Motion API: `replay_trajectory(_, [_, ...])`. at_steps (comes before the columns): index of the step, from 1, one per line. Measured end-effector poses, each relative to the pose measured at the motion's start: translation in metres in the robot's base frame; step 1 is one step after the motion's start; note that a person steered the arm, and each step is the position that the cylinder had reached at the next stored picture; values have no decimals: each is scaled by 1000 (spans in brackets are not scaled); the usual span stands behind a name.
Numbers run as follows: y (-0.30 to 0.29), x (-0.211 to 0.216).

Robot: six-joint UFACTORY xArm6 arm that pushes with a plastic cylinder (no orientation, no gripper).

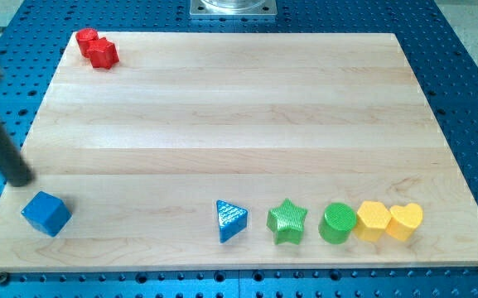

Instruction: Push the cube to the left of the triangle

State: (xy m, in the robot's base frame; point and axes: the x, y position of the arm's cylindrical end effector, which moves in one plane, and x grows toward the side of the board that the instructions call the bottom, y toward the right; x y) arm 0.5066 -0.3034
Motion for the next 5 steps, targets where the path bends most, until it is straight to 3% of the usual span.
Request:
replay_trajectory(1, [30,62])
replay_trajectory(2, [111,65])
replay_trajectory(4, [131,38])
replay_trajectory(5, [169,27])
